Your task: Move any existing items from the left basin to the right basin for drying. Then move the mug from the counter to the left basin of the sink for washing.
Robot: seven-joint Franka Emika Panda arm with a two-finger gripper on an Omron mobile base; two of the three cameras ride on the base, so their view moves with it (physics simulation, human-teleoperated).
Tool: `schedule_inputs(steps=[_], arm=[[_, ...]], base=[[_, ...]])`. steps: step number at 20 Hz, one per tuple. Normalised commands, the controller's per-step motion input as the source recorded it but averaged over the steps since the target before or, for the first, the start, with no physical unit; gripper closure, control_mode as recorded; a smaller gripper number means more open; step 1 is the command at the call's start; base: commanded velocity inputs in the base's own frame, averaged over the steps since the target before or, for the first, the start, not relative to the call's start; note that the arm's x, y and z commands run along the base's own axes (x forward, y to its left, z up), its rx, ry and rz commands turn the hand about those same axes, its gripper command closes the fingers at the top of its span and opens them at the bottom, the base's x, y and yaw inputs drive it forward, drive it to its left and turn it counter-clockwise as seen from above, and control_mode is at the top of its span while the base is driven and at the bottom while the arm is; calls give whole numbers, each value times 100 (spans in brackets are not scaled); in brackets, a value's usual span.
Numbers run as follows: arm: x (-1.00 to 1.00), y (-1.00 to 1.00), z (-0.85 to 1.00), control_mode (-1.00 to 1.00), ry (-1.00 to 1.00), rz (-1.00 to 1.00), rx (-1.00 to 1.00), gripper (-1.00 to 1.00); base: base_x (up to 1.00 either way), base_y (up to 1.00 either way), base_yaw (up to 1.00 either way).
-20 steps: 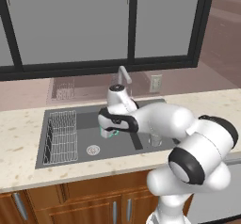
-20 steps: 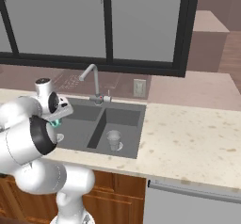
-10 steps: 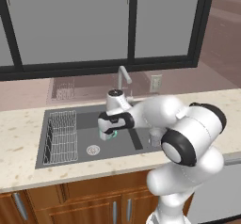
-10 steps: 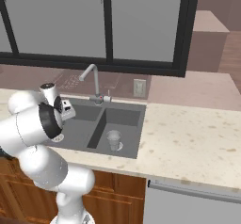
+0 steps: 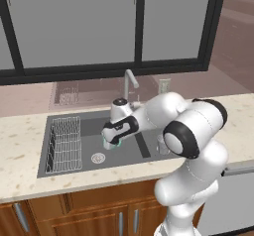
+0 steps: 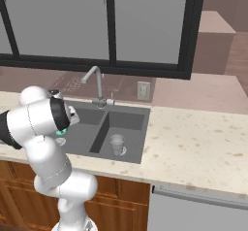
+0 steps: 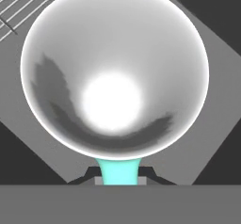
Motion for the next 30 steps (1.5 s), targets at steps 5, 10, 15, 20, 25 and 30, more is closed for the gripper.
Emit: schedule_inputs(steps=[5, 10, 15, 20, 25, 30], arm=[[16, 8, -24, -100, 0, -1, 0, 100], [15, 4, -22, -100, 0, -3, 0, 100], [17, 6, -22, -100, 0, -4, 0, 100], [19, 7, -22, -100, 0, -4, 0, 100], [21, 9, -23, -100, 0, -4, 0, 100], [20, 8, -23, -100, 0, -4, 0, 100]], base=[[0, 0, 0], [0, 0, 0], [0, 0, 0], [0, 0, 0], [0, 0, 0], [0, 0, 0]])
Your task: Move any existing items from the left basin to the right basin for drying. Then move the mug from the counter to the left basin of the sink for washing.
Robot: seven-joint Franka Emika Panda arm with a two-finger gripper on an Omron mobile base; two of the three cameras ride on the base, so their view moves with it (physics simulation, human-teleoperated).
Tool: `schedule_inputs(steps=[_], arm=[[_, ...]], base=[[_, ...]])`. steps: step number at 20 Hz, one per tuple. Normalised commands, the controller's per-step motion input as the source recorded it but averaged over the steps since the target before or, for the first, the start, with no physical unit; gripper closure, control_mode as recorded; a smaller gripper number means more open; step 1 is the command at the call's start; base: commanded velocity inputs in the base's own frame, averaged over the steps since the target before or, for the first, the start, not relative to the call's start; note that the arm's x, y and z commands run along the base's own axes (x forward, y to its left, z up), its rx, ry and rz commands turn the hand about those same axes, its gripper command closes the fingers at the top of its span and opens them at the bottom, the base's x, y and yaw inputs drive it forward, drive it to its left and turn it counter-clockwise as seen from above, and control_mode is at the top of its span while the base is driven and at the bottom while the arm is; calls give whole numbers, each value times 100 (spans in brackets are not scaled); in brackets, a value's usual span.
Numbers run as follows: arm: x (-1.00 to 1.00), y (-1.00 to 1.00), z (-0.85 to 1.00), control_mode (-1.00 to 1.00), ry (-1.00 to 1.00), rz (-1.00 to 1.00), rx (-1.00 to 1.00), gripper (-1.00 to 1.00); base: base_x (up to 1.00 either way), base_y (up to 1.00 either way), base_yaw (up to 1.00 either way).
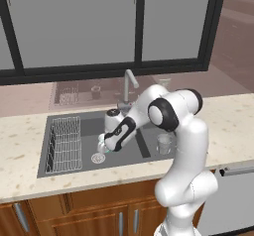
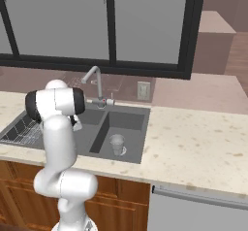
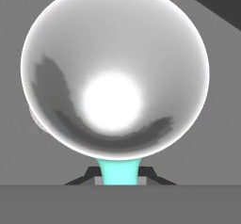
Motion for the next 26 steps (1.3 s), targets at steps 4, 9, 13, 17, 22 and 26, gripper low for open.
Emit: schedule_inputs(steps=[4, 9, 13, 17, 22, 26], arm=[[19, 7, -23, -100, 0, -5, 0, 100], [16, 5, -23, -100, 0, -5, 0, 100], [12, 4, -22, -100, 0, -4, 0, 100], [4, 4, -19, -100, 0, -3, 0, 100], [0, 2, -18, -100, 0, -1, 0, 100], [0, 1, -18, -100, 0, -3, 0, -100]], base=[[0, 0, 0], [0, 0, 0], [0, 0, 0], [0, 0, 0], [0, 0, 0], [0, 0, 0]])
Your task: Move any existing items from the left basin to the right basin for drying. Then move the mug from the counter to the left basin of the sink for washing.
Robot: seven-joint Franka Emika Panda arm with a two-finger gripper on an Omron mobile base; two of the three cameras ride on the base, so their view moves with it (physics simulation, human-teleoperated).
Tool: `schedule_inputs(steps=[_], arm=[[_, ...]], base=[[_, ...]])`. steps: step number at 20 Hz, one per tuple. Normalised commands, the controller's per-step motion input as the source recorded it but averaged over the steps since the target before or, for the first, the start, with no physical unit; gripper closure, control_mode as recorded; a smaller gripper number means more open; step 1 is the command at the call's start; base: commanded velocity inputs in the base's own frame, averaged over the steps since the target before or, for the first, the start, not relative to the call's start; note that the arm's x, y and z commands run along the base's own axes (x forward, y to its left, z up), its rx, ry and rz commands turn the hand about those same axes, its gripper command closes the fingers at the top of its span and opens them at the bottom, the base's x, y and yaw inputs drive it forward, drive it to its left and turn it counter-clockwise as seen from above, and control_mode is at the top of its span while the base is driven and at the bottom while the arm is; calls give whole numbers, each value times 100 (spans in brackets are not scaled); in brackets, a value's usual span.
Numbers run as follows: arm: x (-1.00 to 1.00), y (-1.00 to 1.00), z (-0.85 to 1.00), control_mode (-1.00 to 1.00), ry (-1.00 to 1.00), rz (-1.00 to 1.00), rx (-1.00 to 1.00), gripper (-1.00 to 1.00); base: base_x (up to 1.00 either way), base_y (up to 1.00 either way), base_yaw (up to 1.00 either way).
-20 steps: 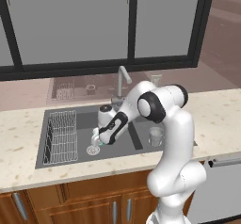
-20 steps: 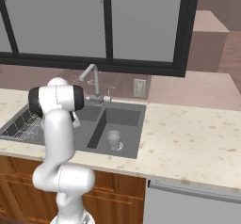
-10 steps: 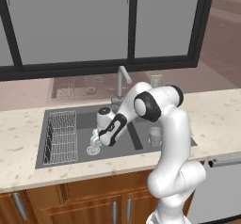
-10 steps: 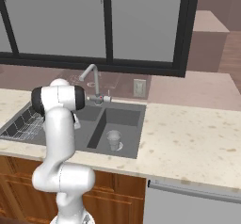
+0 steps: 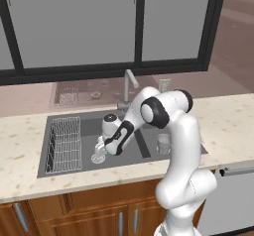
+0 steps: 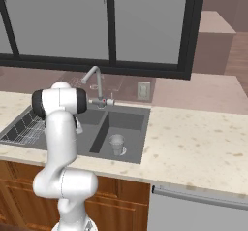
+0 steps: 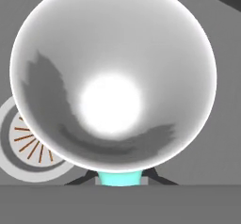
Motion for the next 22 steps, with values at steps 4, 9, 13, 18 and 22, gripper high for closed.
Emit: schedule_inputs(steps=[4, 9, 13, 18, 22], arm=[[0, 2, -1, -100, -1, -3, 0, -100], [-1, 0, 0, -100, -1, -2, 0, -100], [-3, 0, 11, -100, -1, -3, 0, -100], [-1, 0, 25, -100, -1, -4, 0, -100], [-2, 0, 30, -100, -1, -4, 0, -100]], base=[[0, 0, 0], [0, 0, 0], [0, 0, 0], [0, 0, 0], [0, 0, 0]])
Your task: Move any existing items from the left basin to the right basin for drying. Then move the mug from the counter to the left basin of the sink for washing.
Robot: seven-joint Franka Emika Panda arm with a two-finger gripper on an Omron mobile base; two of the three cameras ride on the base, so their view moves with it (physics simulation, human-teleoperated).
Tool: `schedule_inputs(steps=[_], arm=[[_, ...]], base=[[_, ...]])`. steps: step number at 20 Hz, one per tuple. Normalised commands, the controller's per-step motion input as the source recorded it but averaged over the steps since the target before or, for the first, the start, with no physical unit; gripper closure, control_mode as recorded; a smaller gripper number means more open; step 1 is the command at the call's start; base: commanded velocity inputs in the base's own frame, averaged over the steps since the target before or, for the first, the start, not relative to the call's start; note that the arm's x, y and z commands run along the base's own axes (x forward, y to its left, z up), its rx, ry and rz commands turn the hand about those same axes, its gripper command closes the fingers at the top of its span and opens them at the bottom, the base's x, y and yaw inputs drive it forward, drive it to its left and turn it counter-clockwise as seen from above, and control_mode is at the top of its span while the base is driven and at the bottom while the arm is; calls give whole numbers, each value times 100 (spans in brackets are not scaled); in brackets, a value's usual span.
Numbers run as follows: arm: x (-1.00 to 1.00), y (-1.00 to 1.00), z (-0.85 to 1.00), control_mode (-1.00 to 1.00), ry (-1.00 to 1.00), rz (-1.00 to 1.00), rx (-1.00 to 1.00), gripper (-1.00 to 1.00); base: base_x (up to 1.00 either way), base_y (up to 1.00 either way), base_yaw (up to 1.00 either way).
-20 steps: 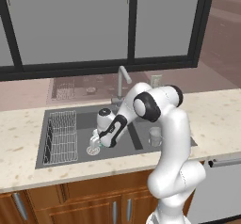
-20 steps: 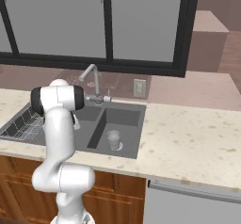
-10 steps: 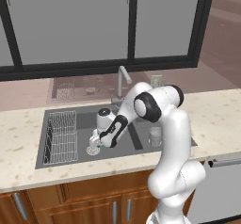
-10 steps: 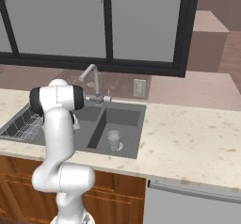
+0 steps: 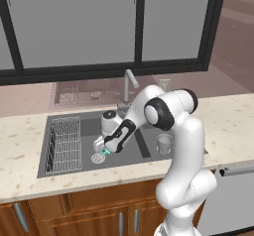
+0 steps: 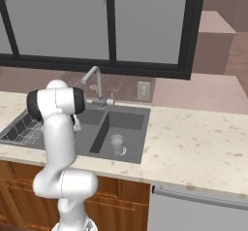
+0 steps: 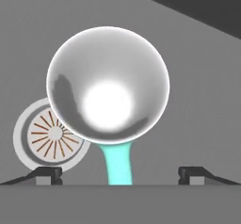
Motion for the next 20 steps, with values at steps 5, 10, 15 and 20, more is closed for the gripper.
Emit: schedule_inputs(steps=[5, 10, 15, 20], arm=[[-6, 0, 29, -100, 0, -3, 0, -100], [-11, 0, 26, -100, 0, -4, 0, -100], [-12, 0, 27, -100, -1, -4, 0, -100], [-12, 0, 31, -100, -1, -4, 0, -100]], base=[[0, 0, 0], [0, 0, 0], [0, 0, 0], [0, 0, 0]])
